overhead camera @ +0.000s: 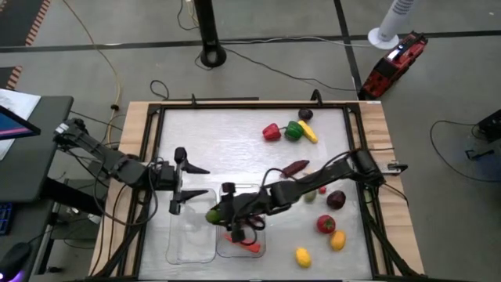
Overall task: Sort produce into baskets
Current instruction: Put the top green lime into the left transparent bin, then put the left yellow lemon into the left transparent bin
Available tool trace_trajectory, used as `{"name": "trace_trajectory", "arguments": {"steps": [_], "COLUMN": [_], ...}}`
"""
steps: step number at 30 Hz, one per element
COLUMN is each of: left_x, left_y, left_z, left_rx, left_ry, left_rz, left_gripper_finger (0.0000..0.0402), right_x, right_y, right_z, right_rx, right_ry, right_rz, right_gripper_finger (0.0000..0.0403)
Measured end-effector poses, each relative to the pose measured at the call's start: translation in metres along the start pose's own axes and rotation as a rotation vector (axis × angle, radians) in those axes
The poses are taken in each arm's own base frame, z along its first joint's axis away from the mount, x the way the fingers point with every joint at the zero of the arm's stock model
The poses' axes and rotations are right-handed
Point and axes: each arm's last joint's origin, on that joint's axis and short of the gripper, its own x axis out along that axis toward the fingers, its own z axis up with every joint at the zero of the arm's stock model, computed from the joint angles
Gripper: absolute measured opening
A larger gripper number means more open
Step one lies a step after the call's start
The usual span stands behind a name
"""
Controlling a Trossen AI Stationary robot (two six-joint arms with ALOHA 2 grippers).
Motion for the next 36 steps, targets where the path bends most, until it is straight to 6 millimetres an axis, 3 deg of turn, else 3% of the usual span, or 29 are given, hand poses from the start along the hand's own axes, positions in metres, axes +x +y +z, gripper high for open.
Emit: {"name": "trace_trajectory", "arguments": {"steps": [3,7,12,15,20,25,29,36], "left_x": [-0.003,-0.005,-0.005,-0.005,-0.004,-0.003,-0.003,-0.003], "left_y": [-0.002,-0.005,-0.005,-0.005,-0.005,-0.004,-0.004,-0.003], "left_z": [0.001,0.001,-0.001,-0.002,-0.003,-0.004,-0.003,-0.006], "left_rx": [-0.001,0.007,0.000,-0.009,-0.001,-0.014,-0.022,-0.032], "left_ry": [-0.005,-0.004,0.014,0.021,0.028,0.030,0.029,0.046], "left_rz": [-0.017,-0.027,-0.029,-0.028,-0.013,0.038,0.049,0.068], "left_gripper_finger": [0.0242,0.0242,0.0242,0.0242,0.0242,0.0242,0.0242,0.0242], "right_x": [0.012,0.014,-0.016,-0.050,-0.100,-0.146,-0.161,-0.167], "right_y": [-0.004,-0.011,-0.010,0.007,0.044,0.074,0.099,0.143], "right_z": [0.002,0.005,0.007,0.009,-0.021,-0.049,-0.076,-0.096], "right_rx": [0.001,0.012,0.007,-0.023,-0.021,0.142,0.244,0.239], "right_ry": [-0.002,0.039,0.212,0.281,0.357,0.383,0.472,0.503], "right_rz": [0.028,0.083,0.026,-0.063,-0.157,-0.056,0.033,0.097], "right_gripper_finger": [0.0247,0.0281,0.0303,0.0305,0.0305,0.0305,0.0307,0.0332]}}
